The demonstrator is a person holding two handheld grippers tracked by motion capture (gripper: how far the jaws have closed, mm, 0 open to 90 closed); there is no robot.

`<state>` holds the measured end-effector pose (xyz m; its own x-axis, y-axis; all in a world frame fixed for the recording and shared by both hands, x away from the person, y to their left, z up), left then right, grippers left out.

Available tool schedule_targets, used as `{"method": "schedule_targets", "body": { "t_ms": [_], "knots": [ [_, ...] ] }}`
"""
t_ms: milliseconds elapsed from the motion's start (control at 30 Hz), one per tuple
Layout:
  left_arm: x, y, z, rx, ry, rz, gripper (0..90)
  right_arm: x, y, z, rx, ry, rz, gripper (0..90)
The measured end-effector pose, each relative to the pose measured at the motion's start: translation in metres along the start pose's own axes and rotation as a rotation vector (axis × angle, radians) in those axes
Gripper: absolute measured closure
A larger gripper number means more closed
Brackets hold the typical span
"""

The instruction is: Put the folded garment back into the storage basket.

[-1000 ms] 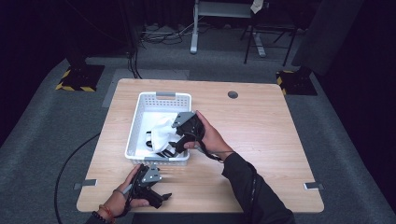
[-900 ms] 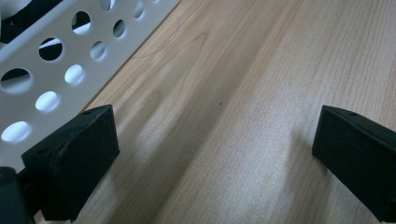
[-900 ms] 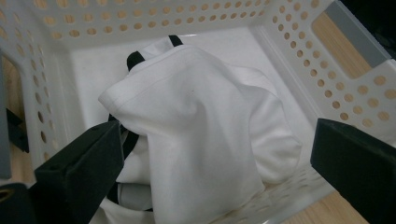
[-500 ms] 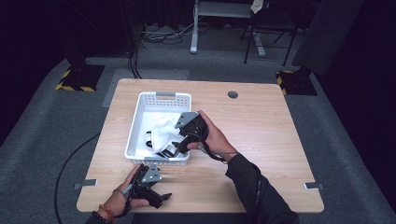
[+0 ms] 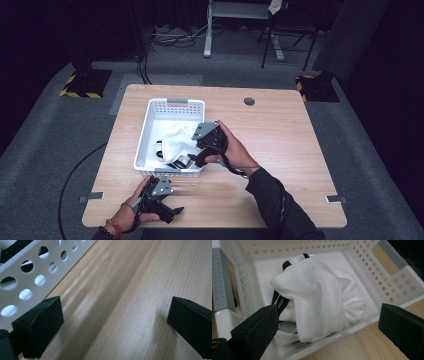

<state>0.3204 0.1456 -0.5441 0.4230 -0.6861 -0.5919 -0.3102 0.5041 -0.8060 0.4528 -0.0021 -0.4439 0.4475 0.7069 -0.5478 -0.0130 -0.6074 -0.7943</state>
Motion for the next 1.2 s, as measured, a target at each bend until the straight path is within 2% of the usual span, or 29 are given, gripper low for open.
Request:
{"method": "schedule_targets", "body": {
  "t_ms": [600,1200],
  "knots": [
    [0.000,0.000,0.000,0.000,0.000,0.000,0.3,-0.020,0.009,0.005,-0.011,0.009,0.003,2.8],
    [0.000,0.000,0.000,-0.001,0.000,0.000,0.3,-0.046,0.027,0.004,-0.017,0.038,0.008,2.8]
  ]
}}
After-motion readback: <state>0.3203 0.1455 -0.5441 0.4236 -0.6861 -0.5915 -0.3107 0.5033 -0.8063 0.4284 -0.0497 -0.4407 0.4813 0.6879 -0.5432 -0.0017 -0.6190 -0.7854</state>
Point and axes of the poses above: each handheld gripper's, and its own axes: x roughly forward along the jaws, y roughly out of its underside, z roughly to its left, the point moved 5 cm from there along x, roughly forward along the jaws, and after that the axes turned 11 degrees about -z, right-handed, at the moved point
